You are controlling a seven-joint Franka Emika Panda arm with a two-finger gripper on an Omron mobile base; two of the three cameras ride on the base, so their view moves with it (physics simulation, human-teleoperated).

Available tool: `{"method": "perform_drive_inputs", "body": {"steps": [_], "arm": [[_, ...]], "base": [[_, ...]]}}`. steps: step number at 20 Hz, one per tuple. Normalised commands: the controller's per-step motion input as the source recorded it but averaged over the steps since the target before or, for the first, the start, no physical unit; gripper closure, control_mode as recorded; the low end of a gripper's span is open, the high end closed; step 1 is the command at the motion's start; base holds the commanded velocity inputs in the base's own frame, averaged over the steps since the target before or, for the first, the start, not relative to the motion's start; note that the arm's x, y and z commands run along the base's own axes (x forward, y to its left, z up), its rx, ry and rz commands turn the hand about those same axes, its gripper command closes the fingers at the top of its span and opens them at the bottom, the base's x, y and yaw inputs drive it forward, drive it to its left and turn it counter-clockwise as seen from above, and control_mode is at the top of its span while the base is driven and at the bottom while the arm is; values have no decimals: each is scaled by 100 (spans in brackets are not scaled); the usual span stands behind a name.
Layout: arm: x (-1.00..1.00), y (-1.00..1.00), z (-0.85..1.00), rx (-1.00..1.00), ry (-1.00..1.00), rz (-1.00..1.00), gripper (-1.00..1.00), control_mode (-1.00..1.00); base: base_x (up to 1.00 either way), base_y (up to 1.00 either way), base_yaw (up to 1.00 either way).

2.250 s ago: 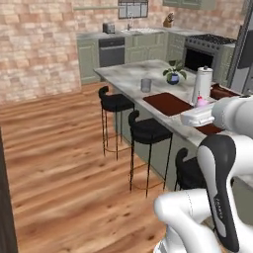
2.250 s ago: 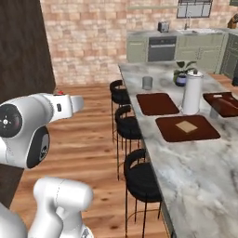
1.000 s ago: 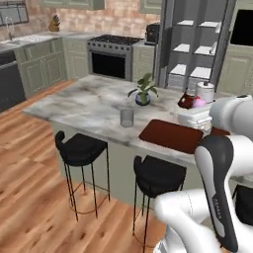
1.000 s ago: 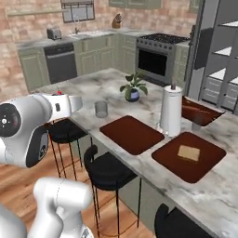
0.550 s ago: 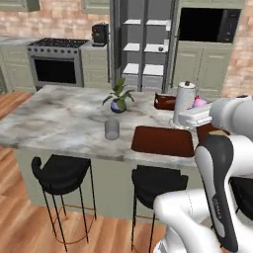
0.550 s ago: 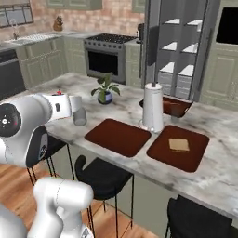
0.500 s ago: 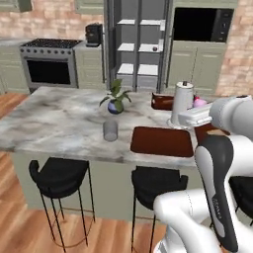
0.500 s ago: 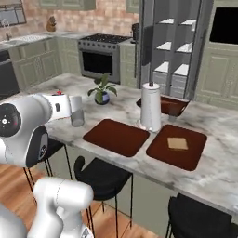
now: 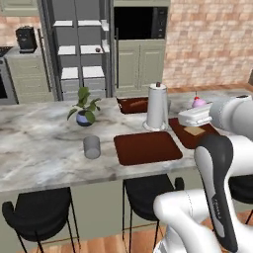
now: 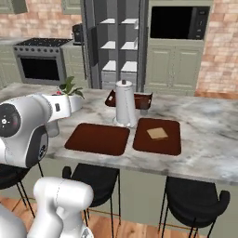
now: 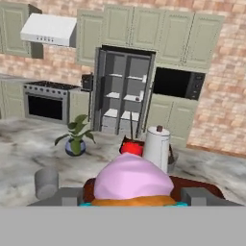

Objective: Take the cupcakes from the fridge and place them on the empty tray on the dining counter.

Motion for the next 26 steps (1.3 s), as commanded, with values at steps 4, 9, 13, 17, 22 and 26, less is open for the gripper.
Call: {"method": "perform_drive_inputs", "body": {"steps": [4, 9, 13, 17, 22, 26], "arm": [[0, 0, 0, 0, 0, 0, 100, 100], [0, 0, 0, 0, 0, 0, 100, 100], [0, 0, 0, 0, 0, 0, 100, 100], [0, 0, 0, 0, 0, 0, 100, 100], [44, 0, -14, -1, 1, 0, 100, -100], [67, 0, -32, -1, 6, 0, 100, -100]], "base": [[29, 49, -42], [16, 6, -2], [16, 0, 0], [14, 0, 0], [0, 0, 0], [0, 0, 0]]}}
